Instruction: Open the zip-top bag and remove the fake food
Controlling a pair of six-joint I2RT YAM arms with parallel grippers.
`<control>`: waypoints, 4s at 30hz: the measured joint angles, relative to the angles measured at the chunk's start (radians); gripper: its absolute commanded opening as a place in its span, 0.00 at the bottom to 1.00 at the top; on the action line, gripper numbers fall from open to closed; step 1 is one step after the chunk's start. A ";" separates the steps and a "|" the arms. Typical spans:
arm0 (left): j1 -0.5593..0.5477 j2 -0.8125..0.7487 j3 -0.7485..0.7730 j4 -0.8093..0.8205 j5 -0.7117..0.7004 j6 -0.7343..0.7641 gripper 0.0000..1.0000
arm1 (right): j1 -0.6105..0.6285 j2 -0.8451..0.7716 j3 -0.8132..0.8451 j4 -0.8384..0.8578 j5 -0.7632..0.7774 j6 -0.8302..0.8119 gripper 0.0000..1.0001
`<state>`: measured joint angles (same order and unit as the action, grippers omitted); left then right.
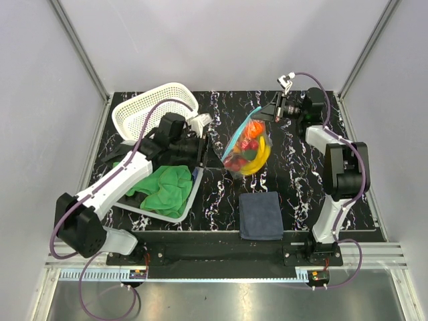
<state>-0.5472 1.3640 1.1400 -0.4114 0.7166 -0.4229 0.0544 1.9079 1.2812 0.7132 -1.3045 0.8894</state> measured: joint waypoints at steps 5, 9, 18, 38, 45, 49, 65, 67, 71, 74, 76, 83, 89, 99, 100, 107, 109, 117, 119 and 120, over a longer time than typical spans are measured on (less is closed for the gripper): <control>0.028 0.052 0.119 -0.028 0.023 0.003 0.68 | 0.028 0.050 0.006 0.341 -0.055 0.274 0.00; 0.090 0.110 0.224 -0.034 0.037 0.007 0.64 | 0.041 0.108 0.027 0.478 -0.093 0.475 0.00; 0.171 0.245 0.381 -0.053 0.036 0.057 0.66 | 0.046 0.113 0.019 0.565 -0.131 0.581 0.00; 0.100 0.474 0.447 -0.099 -0.012 0.094 0.00 | 0.054 0.033 -0.050 0.435 -0.107 0.394 0.02; 0.095 0.481 0.447 -0.111 -0.041 0.039 0.00 | 0.078 -0.130 0.054 -0.460 0.146 -0.173 0.49; 0.091 0.448 0.411 -0.081 -0.069 -0.044 0.00 | 0.082 -0.187 0.132 -0.819 0.344 -0.313 1.00; 0.047 0.359 0.304 0.134 -0.085 -0.403 0.00 | 0.082 -0.337 0.294 -1.636 1.022 -0.362 1.00; 0.039 0.358 0.304 0.147 -0.085 -0.429 0.00 | 0.082 -0.369 0.312 -1.666 1.081 -0.365 0.99; 0.020 0.358 0.300 0.172 -0.089 -0.475 0.00 | 0.076 -0.452 0.321 -1.699 1.083 -0.342 0.93; 0.013 0.357 0.290 0.180 -0.098 -0.503 0.00 | 0.075 -0.490 0.321 -1.730 1.048 -0.333 0.95; 0.007 0.357 0.288 0.180 -0.107 -0.522 0.00 | 0.080 -0.501 0.314 -1.749 1.030 -0.333 0.96; -0.016 0.350 0.288 0.181 -0.143 -0.584 0.00 | 0.134 -0.519 0.241 -1.749 0.959 -0.331 1.00; -0.041 0.344 0.288 0.181 -0.166 -0.608 0.00 | 0.220 -0.494 0.216 -1.714 0.953 -0.305 0.83; -0.045 0.344 0.284 0.181 -0.171 -0.604 0.00 | 0.227 -0.482 0.122 -1.690 1.028 -0.318 0.44; -0.045 0.344 0.284 0.181 -0.171 -0.595 0.00 | 0.227 -0.481 0.122 -1.683 1.034 -0.326 0.38; -0.037 0.344 0.328 0.084 -0.161 -0.421 0.12 | 0.227 -0.443 0.157 -1.679 1.060 -0.376 0.00; -0.035 0.344 0.371 0.029 -0.167 -0.332 0.13 | 0.227 -0.440 0.173 -1.676 1.058 -0.398 0.00; -0.034 0.341 0.455 -0.127 -0.232 -0.077 0.18 | 0.227 -0.439 0.261 -1.693 1.046 -0.460 0.00; -0.034 0.341 0.458 -0.158 -0.245 -0.043 0.32 | 0.227 -0.433 0.290 -1.698 1.024 -0.472 0.00; -0.034 0.341 0.463 -0.177 -0.251 -0.026 0.37 | 0.227 -0.428 0.298 -1.698 1.017 -0.476 0.00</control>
<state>-0.5808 1.7054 1.6035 -0.5884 0.4652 -0.4488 0.2817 1.4799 1.5795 -0.9852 -0.2874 0.4137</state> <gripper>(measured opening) 0.225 0.011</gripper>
